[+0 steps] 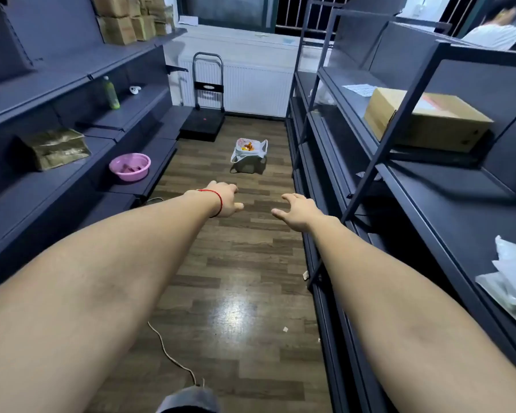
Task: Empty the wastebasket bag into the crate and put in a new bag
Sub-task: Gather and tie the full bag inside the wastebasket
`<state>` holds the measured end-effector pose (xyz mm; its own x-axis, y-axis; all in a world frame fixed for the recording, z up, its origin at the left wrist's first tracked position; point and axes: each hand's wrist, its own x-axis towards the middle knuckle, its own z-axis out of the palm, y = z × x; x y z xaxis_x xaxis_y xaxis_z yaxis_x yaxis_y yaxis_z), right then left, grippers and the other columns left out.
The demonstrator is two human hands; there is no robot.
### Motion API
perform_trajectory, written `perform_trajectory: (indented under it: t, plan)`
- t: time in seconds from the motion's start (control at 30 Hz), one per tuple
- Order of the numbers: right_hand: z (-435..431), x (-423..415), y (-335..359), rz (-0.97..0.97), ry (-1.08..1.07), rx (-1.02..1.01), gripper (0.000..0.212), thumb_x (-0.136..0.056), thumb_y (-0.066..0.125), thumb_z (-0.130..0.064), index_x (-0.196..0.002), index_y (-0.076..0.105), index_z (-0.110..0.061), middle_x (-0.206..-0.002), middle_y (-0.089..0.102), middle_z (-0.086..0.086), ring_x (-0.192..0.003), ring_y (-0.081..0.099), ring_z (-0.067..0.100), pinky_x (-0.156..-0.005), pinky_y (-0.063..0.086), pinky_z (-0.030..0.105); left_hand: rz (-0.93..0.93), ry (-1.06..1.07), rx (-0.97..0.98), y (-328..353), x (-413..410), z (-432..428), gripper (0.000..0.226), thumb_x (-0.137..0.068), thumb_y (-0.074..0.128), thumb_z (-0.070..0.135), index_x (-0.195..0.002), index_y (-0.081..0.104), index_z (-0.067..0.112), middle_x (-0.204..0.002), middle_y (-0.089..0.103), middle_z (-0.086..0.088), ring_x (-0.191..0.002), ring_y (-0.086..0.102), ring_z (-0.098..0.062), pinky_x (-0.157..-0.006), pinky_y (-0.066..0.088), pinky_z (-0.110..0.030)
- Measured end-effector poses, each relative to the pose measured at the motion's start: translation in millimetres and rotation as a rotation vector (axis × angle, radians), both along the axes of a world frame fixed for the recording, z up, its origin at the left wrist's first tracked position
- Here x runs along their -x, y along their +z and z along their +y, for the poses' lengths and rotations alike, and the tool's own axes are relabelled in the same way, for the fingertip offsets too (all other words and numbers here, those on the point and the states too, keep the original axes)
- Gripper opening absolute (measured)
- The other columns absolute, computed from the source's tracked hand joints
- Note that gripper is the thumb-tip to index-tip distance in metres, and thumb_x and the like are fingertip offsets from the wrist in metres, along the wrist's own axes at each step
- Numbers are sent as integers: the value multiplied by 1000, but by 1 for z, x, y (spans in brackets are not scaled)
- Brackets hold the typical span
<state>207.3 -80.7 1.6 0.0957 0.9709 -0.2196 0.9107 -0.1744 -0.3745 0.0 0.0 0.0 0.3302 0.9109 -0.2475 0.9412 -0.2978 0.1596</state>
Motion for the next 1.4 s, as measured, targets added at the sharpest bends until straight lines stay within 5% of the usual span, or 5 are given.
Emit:
perform_trajectory:
  t: [0.67,1.4]
  plan:
    - [50,-29,-9,103,-26,-188,65,-93,50,-52,-148,33,-20,-156,32,4,-143,26,27,-115,29,48,-19,-5,-32,-11,-27,52,65,-91,42,56,-144,32,21,-151,36,-5,-139,29,-29,-111,32,-54]
    - [392,-42,-11,44,-17,-134,66,-92,49,-54,-148,31,-23,-158,27,4,-144,23,29,-116,27,47,18,8,-32,-1,-43,381,62,-91,43,53,-143,33,21,-149,39,-6,-139,30,-28,-109,34,-54]
